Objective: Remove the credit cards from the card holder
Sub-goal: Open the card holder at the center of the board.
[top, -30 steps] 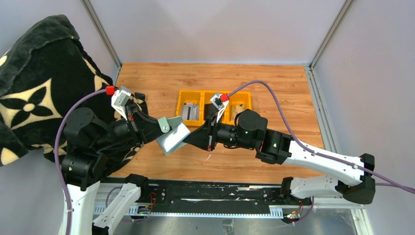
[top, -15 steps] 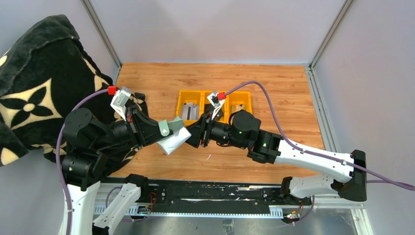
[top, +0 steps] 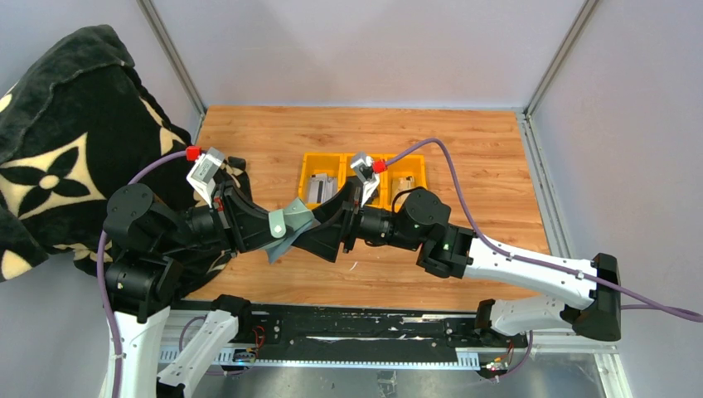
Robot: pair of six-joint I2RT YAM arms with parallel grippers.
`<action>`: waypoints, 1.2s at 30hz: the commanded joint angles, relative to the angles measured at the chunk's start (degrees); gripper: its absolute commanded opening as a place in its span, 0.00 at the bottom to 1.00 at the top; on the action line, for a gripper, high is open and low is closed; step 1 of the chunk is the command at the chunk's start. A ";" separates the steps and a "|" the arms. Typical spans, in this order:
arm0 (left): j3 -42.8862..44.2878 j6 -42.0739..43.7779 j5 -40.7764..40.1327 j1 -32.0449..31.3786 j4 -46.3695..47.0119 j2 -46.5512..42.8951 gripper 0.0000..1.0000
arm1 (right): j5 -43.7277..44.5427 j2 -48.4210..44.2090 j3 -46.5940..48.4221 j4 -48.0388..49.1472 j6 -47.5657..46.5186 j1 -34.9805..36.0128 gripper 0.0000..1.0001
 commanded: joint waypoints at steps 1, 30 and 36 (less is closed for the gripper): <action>0.29 -2.20 3.79 -0.14 0.11 0.59 0.00 | 0.82 -0.13 4.19 0.15 -5.37 0.32 0.76; -0.38 -6.12 9.61 -0.14 3.24 1.13 0.00 | 25.91 -0.41 11.69 -5.49 -35.44 9.22 0.79; -0.29 -6.14 11.16 -0.14 3.16 1.61 0.00 | 6.26 -1.54 11.39 -4.07 -36.88 9.17 0.80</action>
